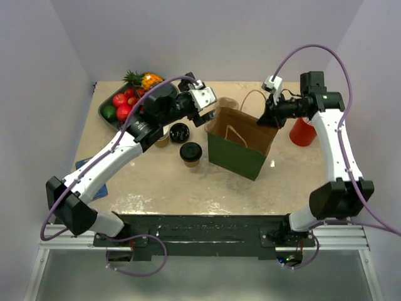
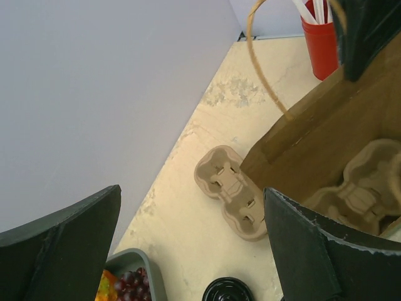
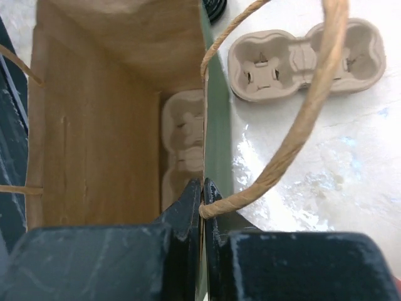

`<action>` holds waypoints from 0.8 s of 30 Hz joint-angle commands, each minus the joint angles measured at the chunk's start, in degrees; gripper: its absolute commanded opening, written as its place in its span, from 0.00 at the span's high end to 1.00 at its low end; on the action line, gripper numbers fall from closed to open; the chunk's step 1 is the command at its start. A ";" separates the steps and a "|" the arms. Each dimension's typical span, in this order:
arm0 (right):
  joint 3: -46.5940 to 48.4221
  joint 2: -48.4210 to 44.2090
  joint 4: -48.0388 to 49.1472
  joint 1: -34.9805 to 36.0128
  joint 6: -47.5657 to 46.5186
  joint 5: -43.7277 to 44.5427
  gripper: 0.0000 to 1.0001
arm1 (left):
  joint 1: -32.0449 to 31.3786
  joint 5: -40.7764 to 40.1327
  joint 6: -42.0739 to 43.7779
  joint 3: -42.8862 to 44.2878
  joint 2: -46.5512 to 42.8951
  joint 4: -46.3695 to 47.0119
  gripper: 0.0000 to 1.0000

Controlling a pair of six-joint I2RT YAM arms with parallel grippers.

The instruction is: Pack the takeout coffee

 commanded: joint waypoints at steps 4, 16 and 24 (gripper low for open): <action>-12.76 -18.50 5.20 7.60 -11.17 10.10 1.00 | 0.41 -1.34 -2.29 -5.26 -5.44 5.23 0.00; -23.60 -32.30 4.77 14.82 -17.59 15.66 1.00 | 0.93 -1.78 -2.20 -6.15 -4.65 7.34 0.00; -26.68 -39.09 8.01 15.26 -17.96 14.17 1.00 | 1.55 -2.57 -2.82 -5.71 -2.54 7.52 0.00</action>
